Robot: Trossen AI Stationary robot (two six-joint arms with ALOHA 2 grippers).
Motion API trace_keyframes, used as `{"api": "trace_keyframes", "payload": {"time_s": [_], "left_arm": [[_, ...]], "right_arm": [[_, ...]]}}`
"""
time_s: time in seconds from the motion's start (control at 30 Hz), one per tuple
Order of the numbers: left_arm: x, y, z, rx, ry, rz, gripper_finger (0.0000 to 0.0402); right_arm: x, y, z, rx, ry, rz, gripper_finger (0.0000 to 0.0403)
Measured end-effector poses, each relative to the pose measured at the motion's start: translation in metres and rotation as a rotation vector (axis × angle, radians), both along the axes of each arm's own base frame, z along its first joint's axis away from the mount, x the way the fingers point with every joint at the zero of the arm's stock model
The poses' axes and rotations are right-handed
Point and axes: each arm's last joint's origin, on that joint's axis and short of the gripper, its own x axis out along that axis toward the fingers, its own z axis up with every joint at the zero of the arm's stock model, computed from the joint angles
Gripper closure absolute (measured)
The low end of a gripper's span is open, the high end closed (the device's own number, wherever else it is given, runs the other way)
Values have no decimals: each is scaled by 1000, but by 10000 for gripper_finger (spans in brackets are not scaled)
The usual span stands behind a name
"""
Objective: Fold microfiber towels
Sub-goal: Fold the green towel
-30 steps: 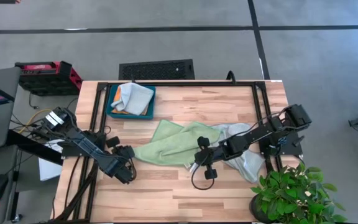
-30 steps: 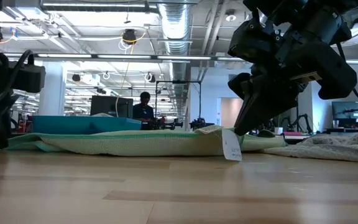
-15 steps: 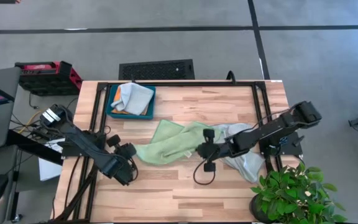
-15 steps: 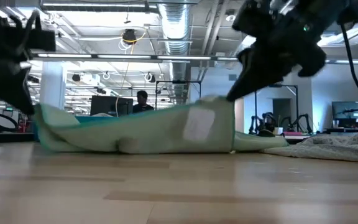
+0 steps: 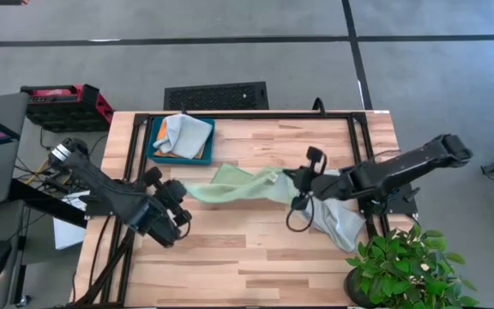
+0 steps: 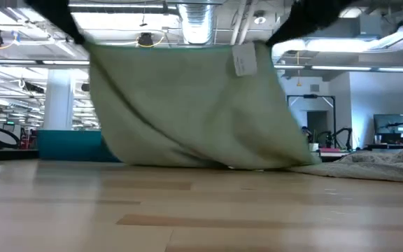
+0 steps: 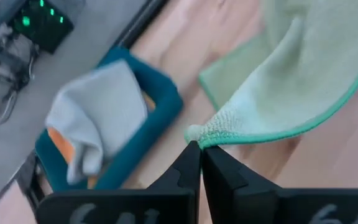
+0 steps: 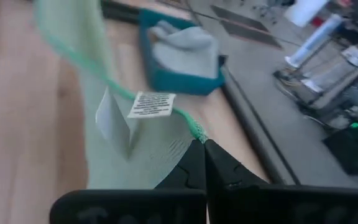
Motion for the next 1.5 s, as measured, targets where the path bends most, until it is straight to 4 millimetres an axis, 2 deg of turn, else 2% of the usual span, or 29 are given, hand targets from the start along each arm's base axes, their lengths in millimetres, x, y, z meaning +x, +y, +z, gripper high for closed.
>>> {"api": "trace_keyframes", "payload": {"time_s": [0.27, 0.5, 0.67, 0.83, 0.93, 1.03, 1.2, 1.5], "left_arm": [[24, 28, 65, 63, -101, 17, 401], [29, 66, 119, 125, -160, 85, 401], [29, 96, 136, 164, -128, 150, 401], [34, 128, 140, 211, -82, 214, 401], [40, 139, 141, 194, -99, 214, 401], [46, 137, 140, 126, -100, 140, 402], [59, 118, 129, 26, -72, 34, 401], [91, 63, 87, -101, 95, -85, 401]], "right_arm": [[-4, -22, 59, -74, 1, -81, 399], [-11, -36, 99, -165, 8, -207, 399], [-17, -48, 119, -218, -10, -303, 399], [-20, -68, 131, -237, -25, -399, 399], [-22, -78, 132, -231, -24, -447, 399], [-24, -76, 123, -197, 11, -454, 399], [-28, -56, 96, -129, 129, -397, 398], [-36, -10, 61, 55, 235, -221, 398]]}}
